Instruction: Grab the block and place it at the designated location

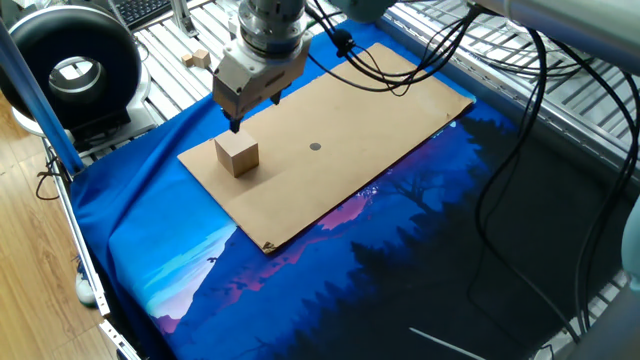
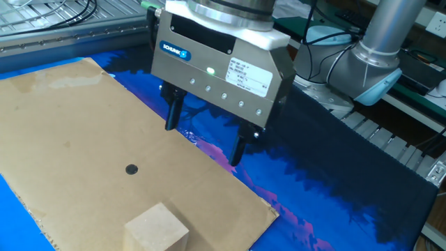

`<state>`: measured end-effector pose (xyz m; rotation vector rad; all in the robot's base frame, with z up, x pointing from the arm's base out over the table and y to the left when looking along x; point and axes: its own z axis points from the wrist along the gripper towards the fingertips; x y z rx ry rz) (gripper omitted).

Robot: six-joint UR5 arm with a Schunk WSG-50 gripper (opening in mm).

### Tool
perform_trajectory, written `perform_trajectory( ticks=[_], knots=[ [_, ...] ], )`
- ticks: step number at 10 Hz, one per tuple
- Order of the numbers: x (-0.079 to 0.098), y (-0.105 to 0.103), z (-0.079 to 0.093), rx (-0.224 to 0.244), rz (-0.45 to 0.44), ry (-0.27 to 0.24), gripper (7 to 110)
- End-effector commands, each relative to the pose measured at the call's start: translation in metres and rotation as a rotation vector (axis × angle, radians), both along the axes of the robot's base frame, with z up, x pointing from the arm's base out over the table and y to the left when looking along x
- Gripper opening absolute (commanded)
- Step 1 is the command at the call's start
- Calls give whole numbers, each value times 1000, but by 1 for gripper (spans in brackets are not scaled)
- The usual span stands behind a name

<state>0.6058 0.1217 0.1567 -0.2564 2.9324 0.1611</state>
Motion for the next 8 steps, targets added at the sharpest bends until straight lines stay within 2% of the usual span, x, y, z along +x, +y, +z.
perform_trajectory(
  ticks=[1, 3, 5, 6, 8],
  knots=[
    [1, -2, 1, -2, -16, 0, 107],
    [14, 21, -2, -4, -44, 29, 107],
    [30, 26, -13, -6, -36, 30, 107],
    [37, 31, -21, 1, -40, 30, 107],
    [57, 28, -47, -27, -23, 9, 107]
  ],
)
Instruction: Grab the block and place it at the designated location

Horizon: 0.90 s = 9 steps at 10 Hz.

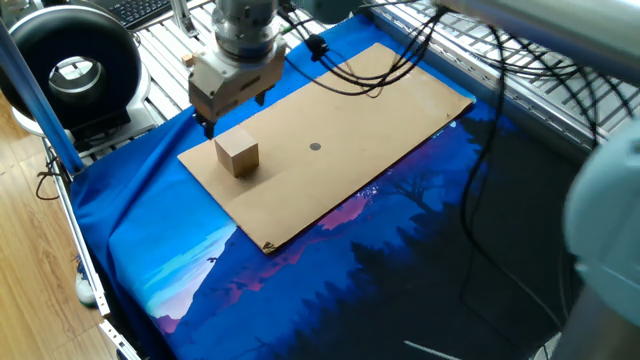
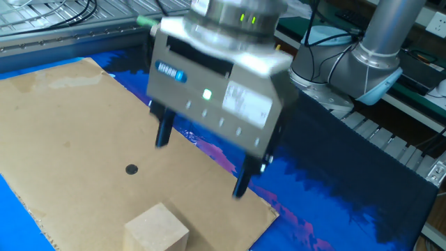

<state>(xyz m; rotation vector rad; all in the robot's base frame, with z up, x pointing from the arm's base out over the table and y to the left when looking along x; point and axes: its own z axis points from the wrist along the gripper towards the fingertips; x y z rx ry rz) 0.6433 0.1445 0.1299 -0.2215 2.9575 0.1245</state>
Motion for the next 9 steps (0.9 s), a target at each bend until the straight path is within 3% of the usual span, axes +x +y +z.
perform_trajectory(
  ticks=[1, 3, 9],
  knots=[
    [28, -8, -27, -57, 10, -24, 107],
    [29, -22, -34, -108, -13, -13, 107],
    [39, -18, -60, -100, -16, -19, 107]
  ],
)
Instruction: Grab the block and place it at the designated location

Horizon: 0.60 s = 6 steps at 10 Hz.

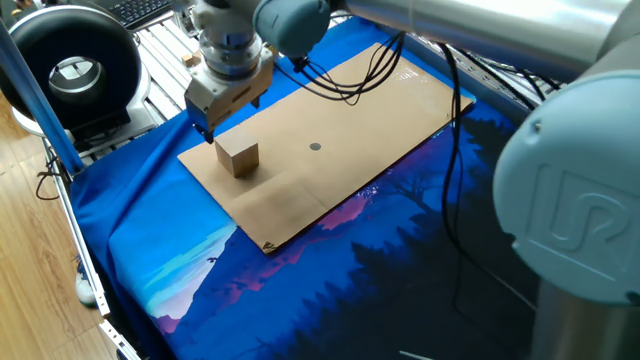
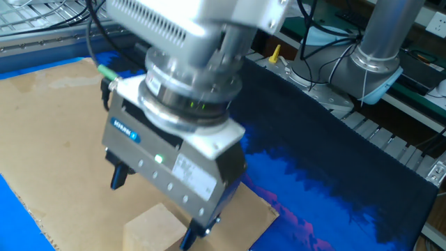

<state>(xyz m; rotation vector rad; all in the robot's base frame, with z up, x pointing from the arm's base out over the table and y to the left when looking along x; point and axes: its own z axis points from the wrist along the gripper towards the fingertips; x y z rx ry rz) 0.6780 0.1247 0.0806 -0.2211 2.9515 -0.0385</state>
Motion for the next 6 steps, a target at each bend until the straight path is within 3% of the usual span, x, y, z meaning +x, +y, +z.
perform_trajectory(
  ticks=[1, 3, 6],
  knots=[
    [6, 4, -17, 9, -8, -12, 107],
    [10, 7, -30, 9, -7, -30, 107],
    [12, 12, -36, 25, -6, -38, 107]
  ],
)
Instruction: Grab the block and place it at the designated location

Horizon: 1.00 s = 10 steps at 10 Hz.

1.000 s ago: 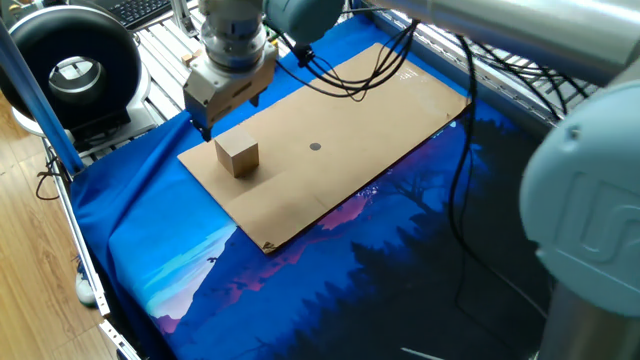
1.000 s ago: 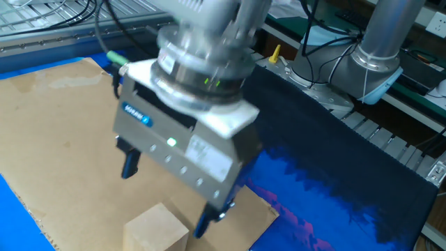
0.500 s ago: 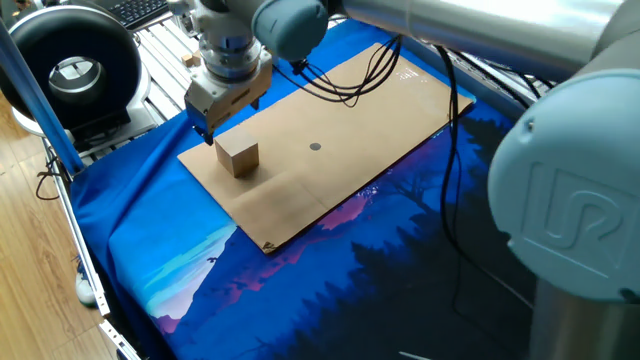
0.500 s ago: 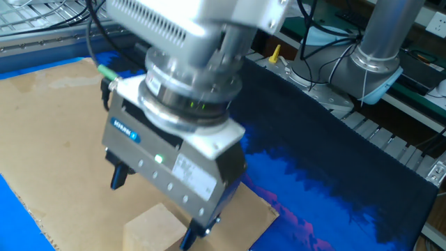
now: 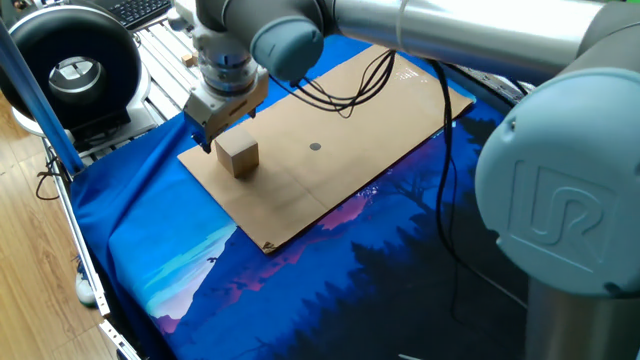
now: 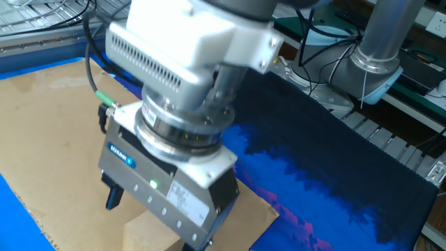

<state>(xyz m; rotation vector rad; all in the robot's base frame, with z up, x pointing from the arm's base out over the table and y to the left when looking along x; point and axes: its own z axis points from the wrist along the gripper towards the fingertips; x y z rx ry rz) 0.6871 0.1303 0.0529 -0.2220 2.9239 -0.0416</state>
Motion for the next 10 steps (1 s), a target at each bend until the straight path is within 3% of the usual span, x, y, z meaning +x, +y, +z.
perform_trajectory(
  ticks=[1, 5, 10],
  knots=[
    [4, 9, -10, 34, -8, -12, 88],
    [1, 16, -16, 64, -18, -2, 88],
    [-10, 0, -24, 11, 31, 1, 88]
  ],
)
